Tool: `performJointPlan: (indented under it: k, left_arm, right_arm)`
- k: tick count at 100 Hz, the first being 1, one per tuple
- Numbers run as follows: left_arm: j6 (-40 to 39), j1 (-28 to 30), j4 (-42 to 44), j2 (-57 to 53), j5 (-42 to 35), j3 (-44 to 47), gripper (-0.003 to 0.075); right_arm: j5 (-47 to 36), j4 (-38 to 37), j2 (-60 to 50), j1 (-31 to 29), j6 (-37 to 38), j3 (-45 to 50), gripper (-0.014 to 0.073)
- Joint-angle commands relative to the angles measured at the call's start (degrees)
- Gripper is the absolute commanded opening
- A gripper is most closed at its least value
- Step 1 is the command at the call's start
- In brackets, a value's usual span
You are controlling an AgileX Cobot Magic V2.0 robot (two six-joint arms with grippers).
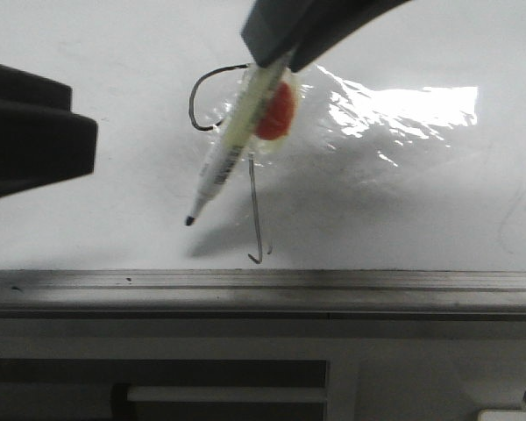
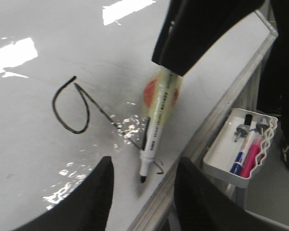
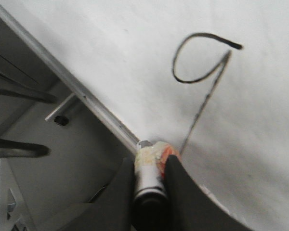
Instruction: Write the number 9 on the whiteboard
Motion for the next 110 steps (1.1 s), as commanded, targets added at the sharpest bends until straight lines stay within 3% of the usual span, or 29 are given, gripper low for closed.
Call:
performJointPlan:
  k: [1,47,54,72,78,88,103,110]
  left_arm:
    - [-0.8,-0.1,0.3,2.2,-7.3,-1.8,0.0284]
    - [-0.8,-0.1,-0.9,6.7,-10.8,-1.8,0.0277]
    - [-0.8,-0.1,-0.9,6.7,-10.8,-1.8,0.0234]
    - [-0.8,-0.1,-0.9,6.7,-10.8,-1.8,-0.0023]
    - [-0.8,-0.1,-0.8,6.7,-10.8,-1.8,-0.0020]
    - [-0.8,-0.1,-0.8,6.7,-10.8,-1.8,-0.0020]
    - [-3.6,-0.1,-1.8,6.7,-11.0,-1.8,-0.0020]
    - [-7.1,-0.1,-5.7,6.7,-9.8,-1.8,-0.0020]
  right_arm:
    - [-5.0,2.1,-1.7,1.6,-0.5,-2.0,-0.0053]
    - [-5.1,5.3,-1.5,5.9,1.4,-2.0,-0.0053]
    - [-4.3,5.3,-1.3,5.9,1.4,-2.0,-0.0053]
    - [-4.5,6.2,-0.9,5.9,1.4,-2.0,-0.0053]
    - [-4.6,6.2,-0.9,5.9,1.4,-2.0,-0.0043]
    - [-4.5,6.4,-0.9,5.9,1.4,-2.0,0.0066]
    - [-4.5,6.6,-0.9,5.9,1.4,-2.0,0.0392]
    - [-4.6,6.6,-0.9,5.9,1.4,-2.0,0.0443]
